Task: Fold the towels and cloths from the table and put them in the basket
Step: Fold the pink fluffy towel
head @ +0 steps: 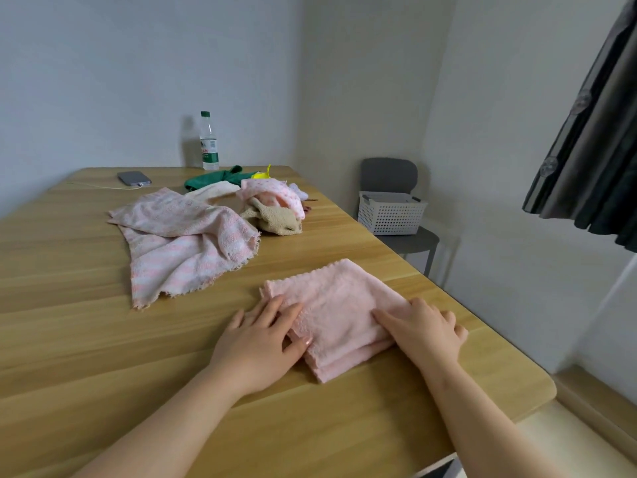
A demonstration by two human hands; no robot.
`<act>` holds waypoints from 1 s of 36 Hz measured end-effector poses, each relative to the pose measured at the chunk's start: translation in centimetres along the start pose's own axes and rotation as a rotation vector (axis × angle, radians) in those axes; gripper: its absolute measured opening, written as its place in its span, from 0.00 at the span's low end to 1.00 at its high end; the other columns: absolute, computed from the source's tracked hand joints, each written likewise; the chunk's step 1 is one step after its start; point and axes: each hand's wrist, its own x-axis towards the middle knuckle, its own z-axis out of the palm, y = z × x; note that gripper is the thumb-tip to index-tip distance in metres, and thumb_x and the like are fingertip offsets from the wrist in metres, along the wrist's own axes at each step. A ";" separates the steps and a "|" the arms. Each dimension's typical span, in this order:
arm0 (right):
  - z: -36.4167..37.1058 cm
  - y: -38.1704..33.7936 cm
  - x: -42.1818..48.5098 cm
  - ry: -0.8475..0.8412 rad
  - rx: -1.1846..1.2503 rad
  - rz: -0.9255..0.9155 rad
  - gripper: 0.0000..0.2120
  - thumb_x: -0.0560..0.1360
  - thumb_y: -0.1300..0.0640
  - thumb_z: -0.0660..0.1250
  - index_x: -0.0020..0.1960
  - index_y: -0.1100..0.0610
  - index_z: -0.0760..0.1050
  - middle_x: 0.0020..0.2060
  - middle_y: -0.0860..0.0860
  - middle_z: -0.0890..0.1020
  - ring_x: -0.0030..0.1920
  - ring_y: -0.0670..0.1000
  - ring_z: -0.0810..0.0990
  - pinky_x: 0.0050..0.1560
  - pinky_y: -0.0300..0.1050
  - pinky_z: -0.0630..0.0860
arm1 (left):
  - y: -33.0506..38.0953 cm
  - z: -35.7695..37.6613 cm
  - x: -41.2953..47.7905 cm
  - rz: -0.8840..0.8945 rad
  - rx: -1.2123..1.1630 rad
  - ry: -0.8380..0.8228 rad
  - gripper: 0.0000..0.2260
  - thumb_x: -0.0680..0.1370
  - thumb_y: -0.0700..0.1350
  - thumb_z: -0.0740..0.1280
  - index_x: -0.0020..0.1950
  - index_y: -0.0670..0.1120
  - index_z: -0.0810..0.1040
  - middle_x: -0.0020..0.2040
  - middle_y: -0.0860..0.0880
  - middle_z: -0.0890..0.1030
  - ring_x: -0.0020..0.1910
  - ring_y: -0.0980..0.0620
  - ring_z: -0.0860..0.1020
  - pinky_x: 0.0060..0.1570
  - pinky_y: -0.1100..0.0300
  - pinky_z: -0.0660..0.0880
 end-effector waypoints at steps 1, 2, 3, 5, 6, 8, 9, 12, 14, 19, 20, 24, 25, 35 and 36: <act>-0.1 0.0 0.1 -0.008 0.008 0.003 0.17 0.71 0.39 0.60 0.48 0.52 0.71 0.46 0.48 0.75 0.52 0.53 0.66 0.54 0.49 0.58 | -0.1 0.0 0.0 -0.002 -0.005 0.009 0.43 0.62 0.78 0.31 0.75 0.62 0.41 0.77 0.57 0.39 0.76 0.55 0.41 0.74 0.51 0.42; -0.2 0.0 0.2 -0.019 0.031 0.008 0.15 0.71 0.40 0.60 0.47 0.51 0.71 0.44 0.47 0.75 0.51 0.52 0.66 0.53 0.48 0.57 | -0.2 0.0 -0.1 -0.012 -0.007 0.008 0.46 0.58 0.79 0.31 0.74 0.63 0.41 0.77 0.57 0.40 0.76 0.55 0.41 0.74 0.50 0.42; -0.2 0.0 0.4 -0.026 0.072 0.015 0.12 0.71 0.43 0.60 0.45 0.51 0.71 0.42 0.47 0.75 0.51 0.53 0.67 0.52 0.48 0.57 | -0.2 0.0 0.0 -0.020 -0.007 0.006 0.44 0.61 0.79 0.35 0.75 0.62 0.41 0.77 0.57 0.40 0.76 0.55 0.40 0.74 0.50 0.42; -0.2 -0.3 0.7 -0.020 0.208 0.012 0.07 0.71 0.49 0.62 0.41 0.51 0.69 0.39 0.47 0.75 0.50 0.54 0.71 0.51 0.48 0.62 | -0.1 -0.1 0.1 -0.035 -0.023 0.013 0.41 0.67 0.75 0.41 0.76 0.59 0.41 0.77 0.57 0.39 0.76 0.55 0.39 0.74 0.49 0.42; -0.2 -0.5 0.7 0.000 0.300 -0.017 0.05 0.70 0.52 0.63 0.40 0.52 0.68 0.38 0.48 0.75 0.48 0.54 0.73 0.50 0.49 0.66 | 0.0 -0.2 0.0 -0.035 -0.029 0.017 0.43 0.65 0.76 0.40 0.76 0.58 0.41 0.77 0.58 0.40 0.76 0.55 0.39 0.74 0.49 0.42; -0.5 -1.3 0.1 0.044 0.513 -0.118 0.05 0.70 0.58 0.65 0.40 0.52 0.69 0.36 0.48 0.76 0.42 0.52 0.75 0.44 0.47 0.73 | 0.0 -0.3 0.0 -0.037 -0.040 0.023 0.48 0.61 0.77 0.40 0.76 0.56 0.42 0.77 0.58 0.40 0.75 0.56 0.39 0.74 0.49 0.42; -0.7 -1.8 -0.4 0.058 0.598 -0.188 0.05 0.71 0.60 0.65 0.40 0.52 0.70 0.36 0.46 0.77 0.39 0.49 0.75 0.40 0.42 0.73 | 0.0 -0.3 -0.1 -0.039 -0.056 0.032 0.49 0.59 0.77 0.39 0.76 0.55 0.43 0.77 0.58 0.41 0.75 0.56 0.39 0.74 0.49 0.42; -0.7 -2.9 -1.7 0.011 0.671 -0.440 0.12 0.70 0.62 0.69 0.40 0.46 0.71 0.38 0.43 0.80 0.39 0.41 0.77 0.37 0.35 0.73 | 0.2 -0.6 -0.3 -0.045 -0.083 0.038 0.53 0.54 0.74 0.38 0.77 0.53 0.44 0.77 0.57 0.43 0.75 0.57 0.39 0.74 0.50 0.43; 0.0 -3.1 -2.3 -0.089 0.635 -0.553 0.18 0.69 0.64 0.68 0.39 0.41 0.70 0.45 0.43 0.81 0.46 0.45 0.79 0.45 0.43 0.78 | 0.3 -0.7 -0.2 -0.053 -0.112 0.040 0.53 0.55 0.75 0.42 0.77 0.52 0.44 0.77 0.55 0.43 0.76 0.57 0.40 0.74 0.49 0.43; 1.1 -2.4 -3.2 -0.128 0.534 -0.770 0.18 0.67 0.61 0.65 0.37 0.36 0.69 0.48 0.29 0.79 0.55 0.41 0.77 0.54 0.41 0.72 | 0.1 -0.8 -0.2 -0.072 -0.174 0.048 0.50 0.69 0.70 0.60 0.76 0.48 0.35 0.78 0.52 0.44 0.76 0.57 0.44 0.74 0.49 0.44; 1.2 -2.4 -3.2 -0.130 0.523 -0.787 0.18 0.67 0.59 0.65 0.39 0.34 0.70 0.48 0.27 0.78 0.55 0.41 0.77 0.55 0.40 0.72 | 0.0 -0.7 -0.2 -0.078 -0.204 0.059 0.52 0.66 0.71 0.61 0.76 0.48 0.33 0.78 0.52 0.47 0.76 0.57 0.47 0.74 0.50 0.46; 1.7 -2.4 -3.5 -0.161 0.432 -0.839 0.13 0.66 0.59 0.66 0.44 0.42 0.69 0.46 0.27 0.76 0.57 0.40 0.75 0.58 0.30 0.62 | -0.3 -0.6 -0.1 -0.056 -0.324 0.105 0.57 0.58 0.73 0.59 0.72 0.53 0.28 0.76 0.55 0.58 0.74 0.58 0.55 0.73 0.49 0.51; 1.7 -2.4 -3.6 -0.173 0.408 -0.852 0.10 0.65 0.55 0.65 0.43 0.43 0.69 0.46 0.25 0.75 0.57 0.37 0.73 0.57 0.26 0.58 | -0.3 -0.6 -0.2 -0.043 -0.354 0.113 0.55 0.61 0.71 0.62 0.71 0.55 0.26 0.76 0.56 0.58 0.74 0.58 0.55 0.73 0.49 0.51; 2.0 -1.8 -3.8 -0.136 0.446 -0.883 0.26 0.69 0.37 0.53 0.44 0.55 0.81 0.45 0.26 0.74 0.59 0.26 0.66 0.61 0.25 0.52 | 0.5 -2.0 -0.8 -0.127 -0.442 0.191 0.19 0.83 0.50 0.47 0.74 0.58 0.58 0.78 0.51 0.51 0.76 0.53 0.49 0.71 0.58 0.47; 2.3 -1.9 -3.8 -0.094 0.433 -0.875 0.24 0.69 0.39 0.54 0.42 0.55 0.81 0.44 0.26 0.75 0.58 0.27 0.67 0.61 0.26 0.54 | 0.6 -1.8 -0.6 -0.136 -0.405 0.183 0.19 0.83 0.52 0.46 0.75 0.57 0.57 0.78 0.51 0.51 0.76 0.53 0.48 0.72 0.57 0.47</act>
